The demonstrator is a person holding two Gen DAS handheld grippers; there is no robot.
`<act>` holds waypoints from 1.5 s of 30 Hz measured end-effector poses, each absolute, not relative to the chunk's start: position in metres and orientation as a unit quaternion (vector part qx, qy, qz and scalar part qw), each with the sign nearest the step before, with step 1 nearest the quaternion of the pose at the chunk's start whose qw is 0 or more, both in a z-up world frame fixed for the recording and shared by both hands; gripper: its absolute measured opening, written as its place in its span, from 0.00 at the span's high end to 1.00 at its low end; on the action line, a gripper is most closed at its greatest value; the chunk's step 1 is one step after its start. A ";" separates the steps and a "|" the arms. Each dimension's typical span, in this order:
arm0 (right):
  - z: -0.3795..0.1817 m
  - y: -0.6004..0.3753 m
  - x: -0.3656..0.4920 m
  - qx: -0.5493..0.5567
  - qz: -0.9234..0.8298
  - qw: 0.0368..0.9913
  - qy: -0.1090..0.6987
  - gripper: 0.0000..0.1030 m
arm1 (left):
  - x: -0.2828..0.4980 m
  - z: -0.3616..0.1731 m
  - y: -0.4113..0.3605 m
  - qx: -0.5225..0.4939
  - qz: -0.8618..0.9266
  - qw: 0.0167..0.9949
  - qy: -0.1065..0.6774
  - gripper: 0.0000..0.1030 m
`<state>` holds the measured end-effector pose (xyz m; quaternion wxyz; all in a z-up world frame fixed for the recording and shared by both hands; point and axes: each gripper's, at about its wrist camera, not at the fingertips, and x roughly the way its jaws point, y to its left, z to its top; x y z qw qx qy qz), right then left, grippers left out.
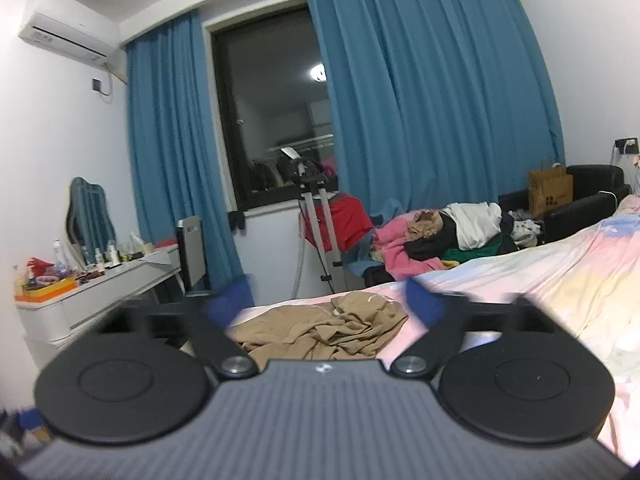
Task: Fold clothes
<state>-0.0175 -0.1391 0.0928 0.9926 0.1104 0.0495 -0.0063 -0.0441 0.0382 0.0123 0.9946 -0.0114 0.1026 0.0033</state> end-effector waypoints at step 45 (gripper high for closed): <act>-0.043 -0.208 0.131 0.181 0.035 0.969 0.162 0.77 | 0.205 0.025 0.018 0.010 -0.221 0.967 0.126 0.99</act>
